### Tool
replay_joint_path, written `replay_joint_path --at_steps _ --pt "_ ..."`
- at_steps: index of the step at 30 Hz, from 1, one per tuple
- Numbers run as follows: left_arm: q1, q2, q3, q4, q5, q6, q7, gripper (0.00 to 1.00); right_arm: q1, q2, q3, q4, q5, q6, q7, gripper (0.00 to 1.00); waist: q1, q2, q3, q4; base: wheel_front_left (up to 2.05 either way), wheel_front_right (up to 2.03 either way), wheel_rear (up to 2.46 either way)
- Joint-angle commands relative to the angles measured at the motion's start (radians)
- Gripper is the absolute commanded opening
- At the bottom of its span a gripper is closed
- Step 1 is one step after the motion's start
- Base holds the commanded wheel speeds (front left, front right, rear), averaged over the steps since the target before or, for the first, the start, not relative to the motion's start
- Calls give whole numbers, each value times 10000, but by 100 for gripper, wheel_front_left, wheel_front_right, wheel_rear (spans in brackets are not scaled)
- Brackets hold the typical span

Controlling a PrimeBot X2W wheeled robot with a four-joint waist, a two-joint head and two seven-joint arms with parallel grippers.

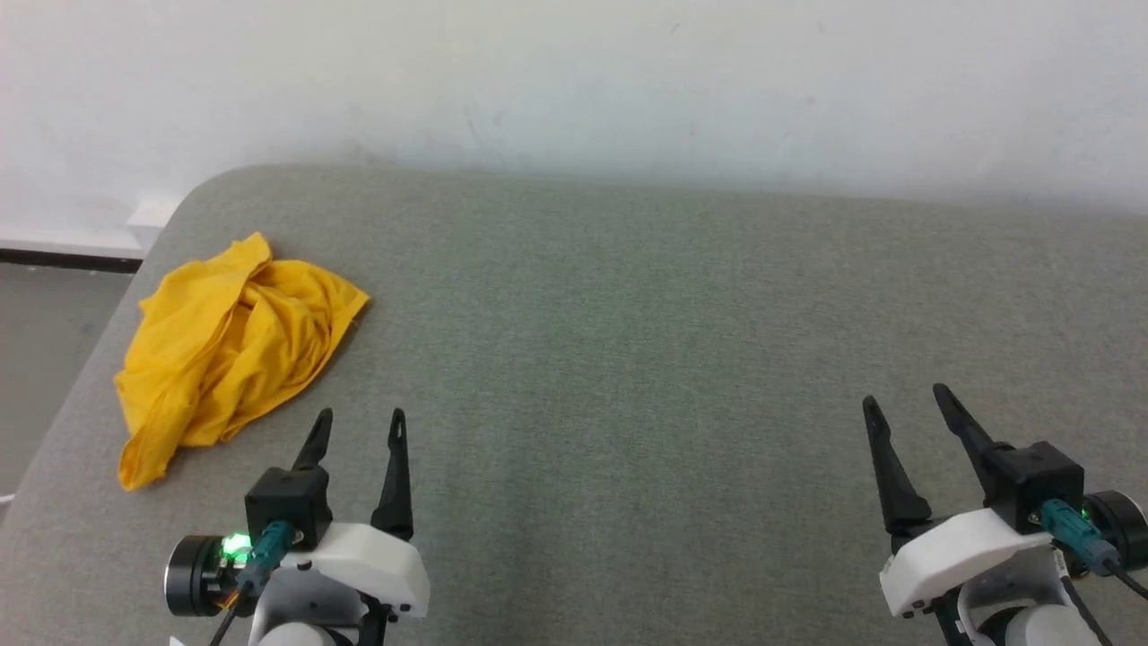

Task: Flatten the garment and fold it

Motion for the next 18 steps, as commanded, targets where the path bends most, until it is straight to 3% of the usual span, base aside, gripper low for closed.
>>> replay_joint_path --at_steps 1,18 --pt "-196 43 -51 81 -84 108 -112 100 -46 12 11 66 101 -5 -118 100 0 0 9 255 0 0 0" --pt "-162 186 6 204 -321 498 -469 100 -118 18 127 295 311 -8 -473 100 0 0 -41 1305 0 0 0"
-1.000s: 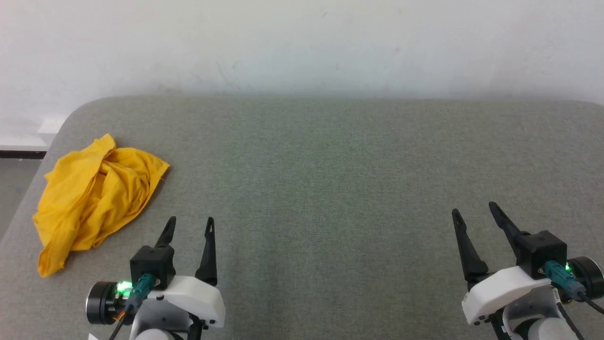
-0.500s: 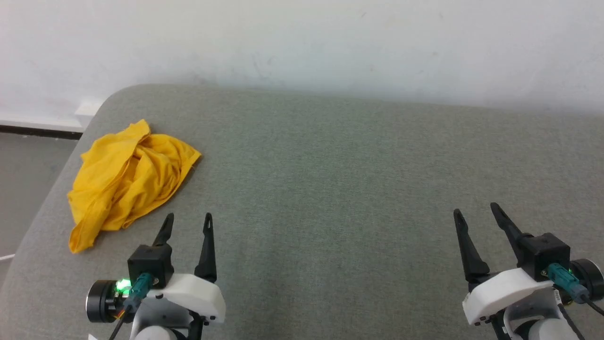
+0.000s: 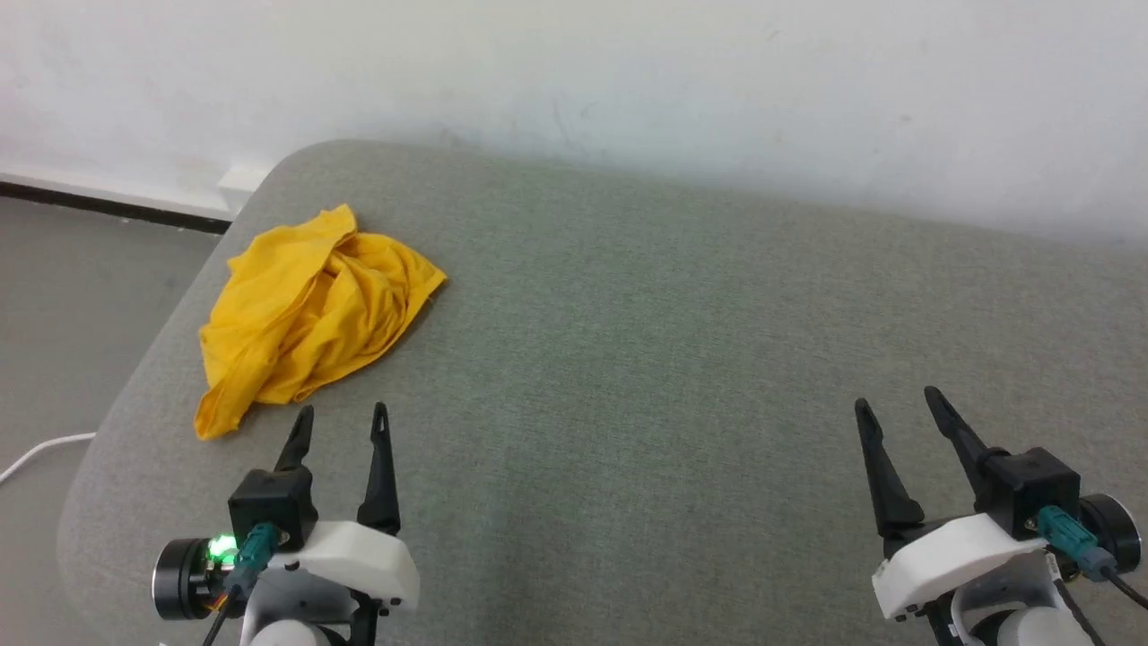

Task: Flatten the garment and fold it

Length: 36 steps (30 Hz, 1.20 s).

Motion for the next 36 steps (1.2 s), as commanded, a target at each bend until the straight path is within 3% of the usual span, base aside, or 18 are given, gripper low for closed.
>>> replay_joint_path --at_steps 1,36 --pt "-66 59 -10 57 -100 96 -118 100 -107 17 -3 54 58 -8 -105 100 0 0 -22 182 0 0 0" --pt "-77 206 -159 485 -590 802 -853 100 -150 30 17 434 483 -14 -809 100 0 0 -102 2391 -1 -1 -1"
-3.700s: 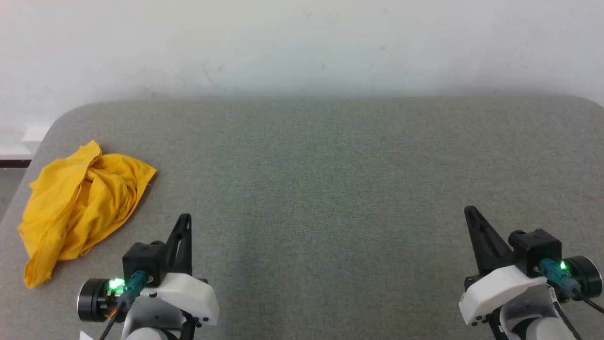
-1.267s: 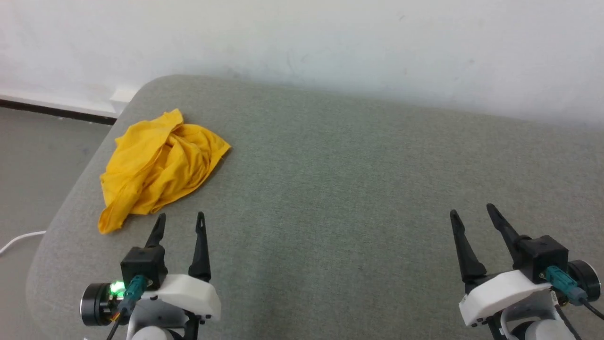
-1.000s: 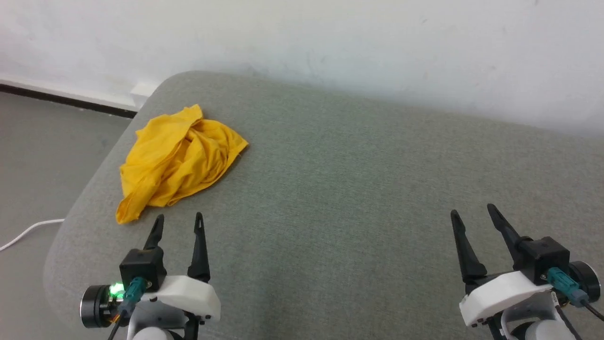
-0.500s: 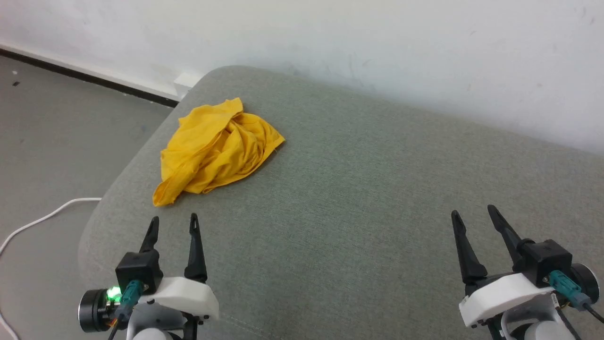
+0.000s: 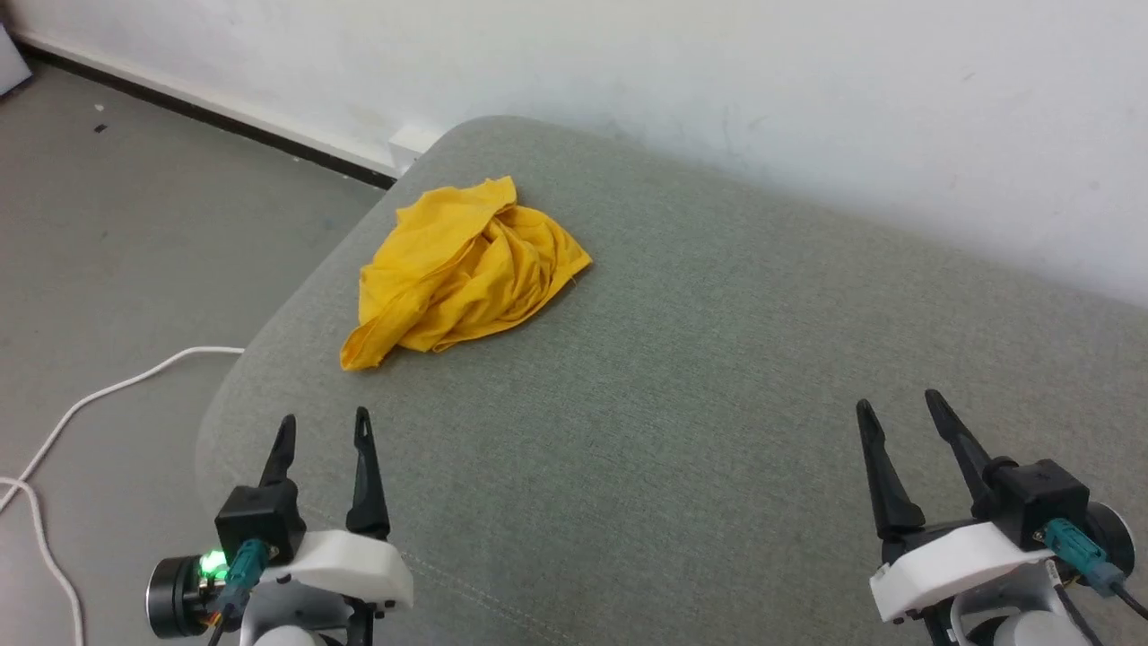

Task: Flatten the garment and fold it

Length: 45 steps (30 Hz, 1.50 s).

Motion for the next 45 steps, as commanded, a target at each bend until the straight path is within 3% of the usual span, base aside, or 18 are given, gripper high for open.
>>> replay_joint_path --at_steps 1,36,41,45 --pt "-78 87 -13 57 -78 119 -112 100 -142 26 -21 54 96 -14 -105 100 0 0 -6 143 0 0 0" --pt "-257 220 -225 561 -607 717 -825 100 -218 39 -121 360 487 -20 -795 100 0 0 21 1906 0 0 0" --pt "-796 238 -301 808 -854 519 -929 100 -327 41 -169 290 428 -21 -802 100 0 0 362 1879 0 0 0" --pt "-2150 326 -349 1417 -1108 181 -658 100 -574 42 -114 95 226 -21 -656 100 0 0 994 1361 0 0 0"
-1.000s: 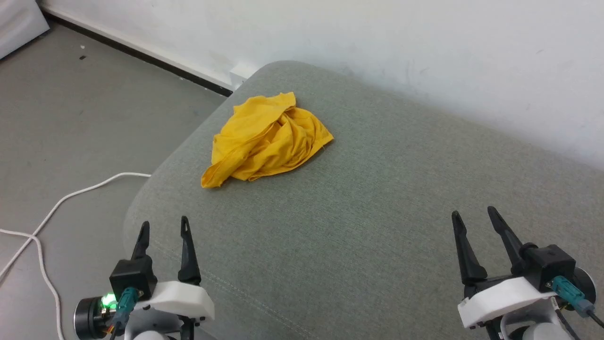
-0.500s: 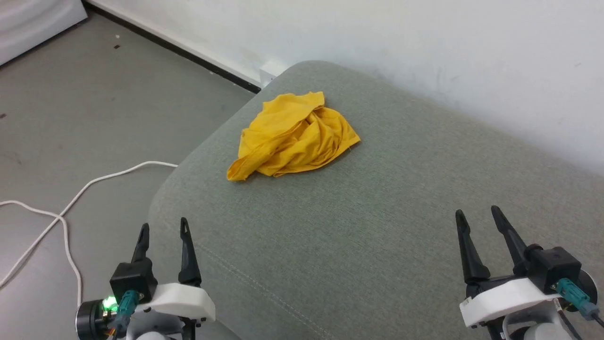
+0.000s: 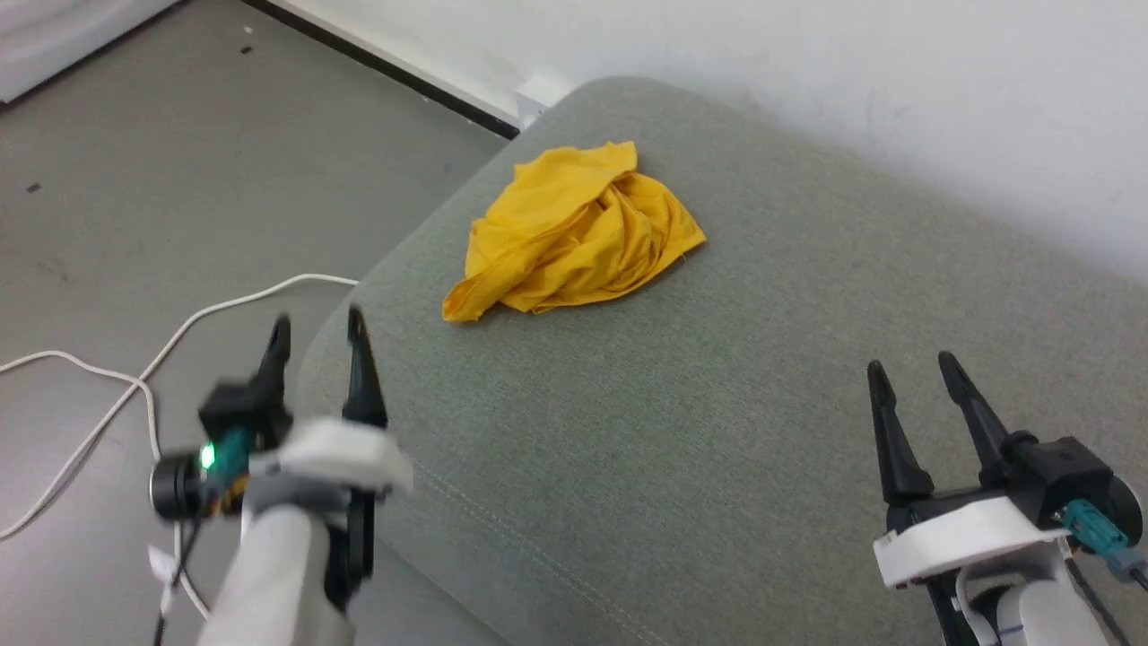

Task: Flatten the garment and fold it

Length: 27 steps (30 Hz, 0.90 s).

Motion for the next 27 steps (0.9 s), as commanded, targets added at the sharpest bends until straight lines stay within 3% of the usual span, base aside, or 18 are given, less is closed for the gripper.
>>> replay_joint_path --at_steps 1,6,14,20,27 --pt "-672 92 -33 188 -112 -183 122 100 -222 22 18 -115 -93 -19 62 100 0 0 676 -632 0 0 0" --pt "-3030 370 130 1307 -811 -979 1104 100 -803 22 233 -468 -387 -19 305 100 0 0 1968 -1816 0 0 0" --pt "-5789 1492 785 3218 -1971 -1903 3493 100 -1533 22 394 -518 -561 -19 247 100 0 0 3406 -3742 0 0 0" --pt "-6588 2511 1175 4011 -2530 -1839 6000 100 -2035 22 547 -439 -429 -19 54 100 0 0 4133 -4878 0 0 0" --pt "-6268 3040 1321 4341 -2860 -1013 8856 100 -2288 22 623 -317 -350 -19 -97 100 0 0 4623 -5419 0 0 0"
